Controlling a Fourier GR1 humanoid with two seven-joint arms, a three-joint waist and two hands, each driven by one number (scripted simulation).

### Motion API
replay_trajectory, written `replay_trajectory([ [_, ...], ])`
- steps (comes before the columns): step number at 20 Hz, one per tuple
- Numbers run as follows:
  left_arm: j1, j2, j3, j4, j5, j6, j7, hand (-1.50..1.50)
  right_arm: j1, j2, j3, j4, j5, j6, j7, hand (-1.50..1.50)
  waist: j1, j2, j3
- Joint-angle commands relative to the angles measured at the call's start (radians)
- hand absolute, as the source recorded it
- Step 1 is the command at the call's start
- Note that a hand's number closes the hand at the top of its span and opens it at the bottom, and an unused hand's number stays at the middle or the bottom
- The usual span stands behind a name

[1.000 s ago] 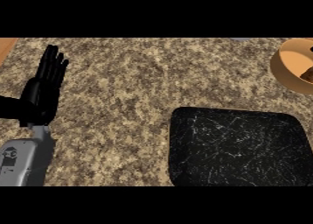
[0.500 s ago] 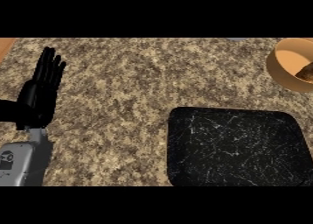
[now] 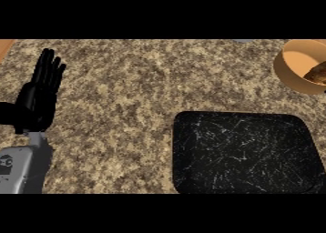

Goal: Pick the croissant from the tray and place it in the pot

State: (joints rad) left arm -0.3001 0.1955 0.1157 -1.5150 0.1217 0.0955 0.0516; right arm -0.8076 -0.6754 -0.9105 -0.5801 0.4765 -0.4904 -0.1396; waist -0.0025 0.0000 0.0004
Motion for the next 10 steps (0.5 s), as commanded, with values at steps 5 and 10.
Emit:
replay_trajectory([
  [5, 0.019, -0.020, -0.015, -0.023, -0.018, 0.012, 0.006, 0.00, 0.227, -0.050, -0.056, -0.159, -0.162, 0.122, -0.032, -1.50, -0.008, -0.003, -0.001],
  [10, 0.021, -0.014, 0.008, -0.019, -0.008, 0.012, 0.013, 0.00, 0.384, -0.075, -0.095, -0.233, -0.254, 0.219, -0.069, -1.50, -0.011, -0.003, 0.000],
])
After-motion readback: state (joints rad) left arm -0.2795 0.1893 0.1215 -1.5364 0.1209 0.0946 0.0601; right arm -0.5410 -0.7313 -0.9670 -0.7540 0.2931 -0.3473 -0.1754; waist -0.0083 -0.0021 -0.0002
